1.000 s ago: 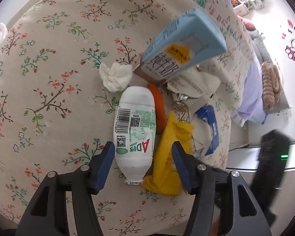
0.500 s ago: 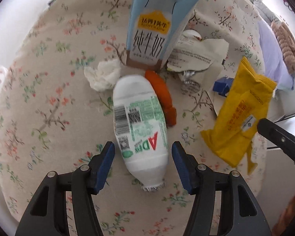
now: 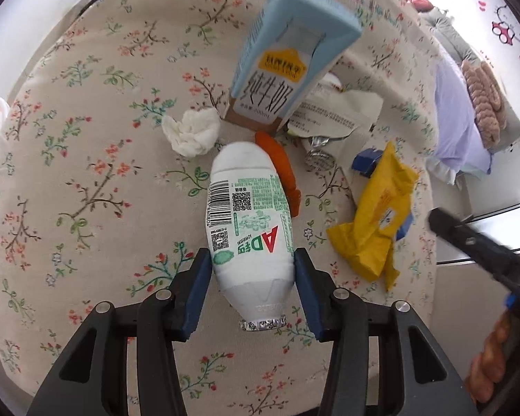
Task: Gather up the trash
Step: 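Grasp the white AD bottle with the left tool while the right tool grasps the yellow wrapper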
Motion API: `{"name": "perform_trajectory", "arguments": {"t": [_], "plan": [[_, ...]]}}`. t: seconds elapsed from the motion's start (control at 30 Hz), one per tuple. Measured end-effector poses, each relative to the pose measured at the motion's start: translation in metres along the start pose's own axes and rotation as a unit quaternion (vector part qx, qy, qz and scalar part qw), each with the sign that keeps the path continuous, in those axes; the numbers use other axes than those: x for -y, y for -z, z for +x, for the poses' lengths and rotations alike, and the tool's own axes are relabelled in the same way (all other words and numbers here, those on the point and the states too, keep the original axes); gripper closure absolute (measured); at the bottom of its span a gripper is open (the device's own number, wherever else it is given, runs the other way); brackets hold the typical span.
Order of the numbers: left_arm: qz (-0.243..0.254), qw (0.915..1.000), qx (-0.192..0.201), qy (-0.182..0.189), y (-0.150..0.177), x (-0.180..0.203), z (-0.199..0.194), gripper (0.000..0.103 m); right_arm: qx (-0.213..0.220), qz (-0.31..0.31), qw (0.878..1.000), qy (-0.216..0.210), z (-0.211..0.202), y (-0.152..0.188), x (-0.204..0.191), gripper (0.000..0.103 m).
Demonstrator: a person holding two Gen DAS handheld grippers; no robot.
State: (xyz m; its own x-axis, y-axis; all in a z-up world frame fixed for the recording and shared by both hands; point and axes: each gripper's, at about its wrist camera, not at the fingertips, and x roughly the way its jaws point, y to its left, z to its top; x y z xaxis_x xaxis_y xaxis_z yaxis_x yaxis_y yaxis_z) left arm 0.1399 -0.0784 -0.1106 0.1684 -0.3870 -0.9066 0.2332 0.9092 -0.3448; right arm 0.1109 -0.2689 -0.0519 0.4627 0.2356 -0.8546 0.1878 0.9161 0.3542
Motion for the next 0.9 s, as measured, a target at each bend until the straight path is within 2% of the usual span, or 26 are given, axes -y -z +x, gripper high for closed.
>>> {"name": "perform_trajectory", "arguments": {"t": [0.1, 0.17, 0.2, 0.23, 0.3, 0.4, 0.5, 0.57, 0.6, 0.63, 0.73, 0.9], "plan": [[-0.007, 0.9999, 0.004, 0.008, -0.002, -0.004, -0.014, 0.053, -0.024, 0.015, 1.000, 0.001, 0.008, 0.002, 0.010, 0.096], [-0.012, 0.9998, 0.006, 0.016, -0.002, -0.011, -0.022, 0.053, -0.043, 0.049, 0.998, 0.018, 0.018, 0.004, 0.024, 0.066], [-0.014, 0.9997, 0.007, 0.018, -0.003, -0.012, -0.025, 0.053, -0.050, 0.064, 0.996, 0.027, 0.023, 0.005, 0.031, 0.042], [-0.016, 0.9996, 0.007, 0.021, -0.004, -0.014, -0.028, 0.053, -0.052, 0.077, 0.995, 0.032, 0.025, 0.006, 0.037, 0.033], [-0.019, 0.9995, 0.008, 0.025, -0.003, -0.019, -0.034, 0.053, -0.050, 0.098, 0.994, 0.023, 0.028, 0.007, 0.044, 0.033], [-0.022, 0.9991, 0.011, 0.035, -0.002, -0.023, -0.042, 0.053, -0.069, 0.105, 0.992, 0.012, 0.040, 0.011, 0.044, 0.035], [-0.019, 0.9988, 0.018, 0.041, 0.001, -0.031, -0.056, 0.053, -0.087, 0.102, 0.991, 0.028, 0.052, 0.016, 0.037, 0.052], [-0.021, 0.9986, 0.022, 0.043, 0.000, -0.033, -0.059, 0.053, -0.094, 0.107, 0.989, 0.030, 0.059, 0.019, 0.034, 0.070], [-0.024, 0.9985, 0.022, 0.045, 0.000, -0.034, -0.061, 0.053, -0.096, 0.108, 0.989, 0.031, 0.063, 0.019, 0.034, 0.084], [-0.026, 0.9984, 0.022, 0.046, 0.000, -0.036, -0.062, 0.053, -0.097, 0.108, 0.989, 0.032, 0.066, 0.020, 0.033, 0.090], [-0.038, 0.9974, 0.023, 0.057, -0.003, -0.043, -0.069, 0.053, -0.084, 0.101, 0.991, 0.028, 0.062, 0.020, 0.029, 0.099], [-0.050, 0.9951, 0.040, 0.075, -0.007, -0.057, -0.090, 0.053, -0.039, 0.078, 0.996, -0.024, 0.026, 0.016, 0.006, 0.100]]}}
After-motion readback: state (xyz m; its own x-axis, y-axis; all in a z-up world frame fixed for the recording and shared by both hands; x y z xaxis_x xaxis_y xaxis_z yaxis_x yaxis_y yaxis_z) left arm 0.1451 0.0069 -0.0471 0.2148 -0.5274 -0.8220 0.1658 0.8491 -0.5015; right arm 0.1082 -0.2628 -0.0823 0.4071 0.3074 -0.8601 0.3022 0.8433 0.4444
